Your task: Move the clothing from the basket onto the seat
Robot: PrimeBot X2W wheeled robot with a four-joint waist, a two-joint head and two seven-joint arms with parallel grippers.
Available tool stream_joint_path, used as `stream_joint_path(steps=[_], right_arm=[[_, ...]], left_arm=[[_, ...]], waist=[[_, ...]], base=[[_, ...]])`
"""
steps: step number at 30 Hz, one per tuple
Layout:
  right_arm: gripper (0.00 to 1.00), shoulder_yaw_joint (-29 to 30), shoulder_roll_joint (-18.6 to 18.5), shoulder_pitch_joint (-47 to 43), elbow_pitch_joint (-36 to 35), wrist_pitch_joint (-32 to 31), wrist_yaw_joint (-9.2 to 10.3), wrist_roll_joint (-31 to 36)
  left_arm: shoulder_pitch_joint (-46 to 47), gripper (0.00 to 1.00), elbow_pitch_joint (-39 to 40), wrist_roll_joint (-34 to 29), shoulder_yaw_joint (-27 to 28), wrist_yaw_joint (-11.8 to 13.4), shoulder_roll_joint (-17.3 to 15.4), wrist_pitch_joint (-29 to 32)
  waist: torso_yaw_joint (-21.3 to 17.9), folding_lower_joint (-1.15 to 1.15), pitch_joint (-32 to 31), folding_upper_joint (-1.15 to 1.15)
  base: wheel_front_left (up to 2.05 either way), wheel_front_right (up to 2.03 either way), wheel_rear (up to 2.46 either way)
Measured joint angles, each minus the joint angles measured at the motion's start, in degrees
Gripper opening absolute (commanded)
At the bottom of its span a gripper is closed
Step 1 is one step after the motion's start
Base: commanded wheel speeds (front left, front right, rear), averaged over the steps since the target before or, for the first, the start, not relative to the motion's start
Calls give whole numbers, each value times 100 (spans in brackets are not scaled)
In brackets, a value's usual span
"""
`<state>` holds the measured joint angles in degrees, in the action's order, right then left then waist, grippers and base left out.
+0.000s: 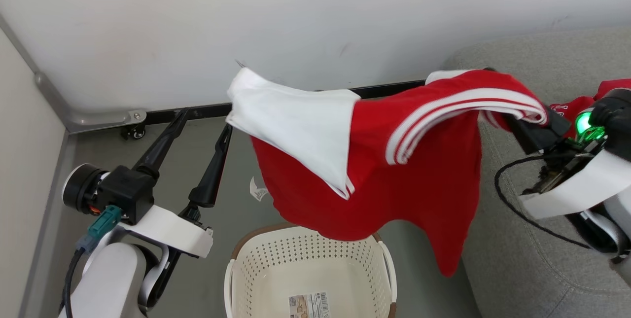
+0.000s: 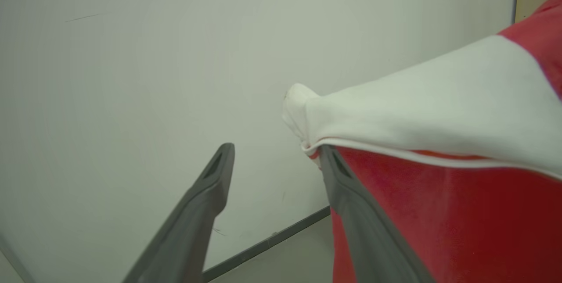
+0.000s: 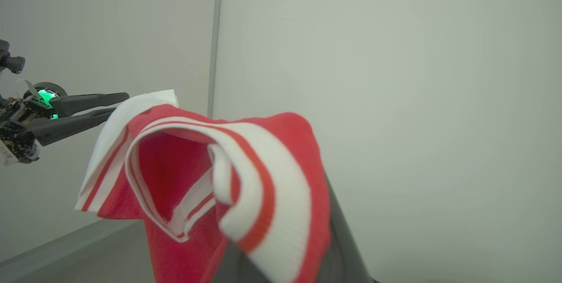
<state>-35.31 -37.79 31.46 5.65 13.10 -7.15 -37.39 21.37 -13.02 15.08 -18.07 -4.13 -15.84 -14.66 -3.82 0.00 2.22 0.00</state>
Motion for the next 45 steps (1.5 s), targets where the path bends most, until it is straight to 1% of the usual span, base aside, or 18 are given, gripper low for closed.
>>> stream_joint_path(steps=[6, 12, 14, 19, 27, 34, 38, 45], right_arm=[[0, 790, 1, -211, 11, 58, 1, 3], [0, 1244, -9, -634, -138, 58, 0, 49], [0, 1388, -10, -770, -204, 58, 0, 148], [0, 1764, 26, -1169, -386, 59, 0, 290], [0, 2350, 268, -1865, -695, 57, 1, 539], [0, 2761, 583, -2384, -1050, -7, 1, 686], [0, 2917, 727, -2650, -1291, -69, 1, 810], [0, 2997, 932, -2960, -1666, -256, 1, 928]], left_arm=[[-94, 100, 0, 96, 148, 0, -68, 0], [-262, 100, 46, 169, 379, 14, -145, 0], [-262, 100, 124, 194, 419, 56, -132, 0], [-261, 100, 269, 194, 435, 58, -11, 0], [-260, 100, 448, 193, 370, 53, 169, 0], [-261, 100, 550, 193, 331, 51, 311, 0], [-261, 100, 591, 190, 315, 25, 353, 0], [-288, 100, 641, 178, 364, 26, 364, 0]], waist=[[-82, 0, -14, 0], [-198, 0, -55, 0], [-245, 0, -71, 0], [-385, 0, -115, 0], [-682, 0, -181, 0], [-1002, 0, -227, 0], [-1196, 0, -249, 0], [-1522, 0, -281, 0]], base=[[0, 0, 0], [0, 0, 0], [0, 0, 0], [0, 0, 0], [0, 0, 0], [0, 0, 0], [0, 0, 0], [0, 0, 0]])
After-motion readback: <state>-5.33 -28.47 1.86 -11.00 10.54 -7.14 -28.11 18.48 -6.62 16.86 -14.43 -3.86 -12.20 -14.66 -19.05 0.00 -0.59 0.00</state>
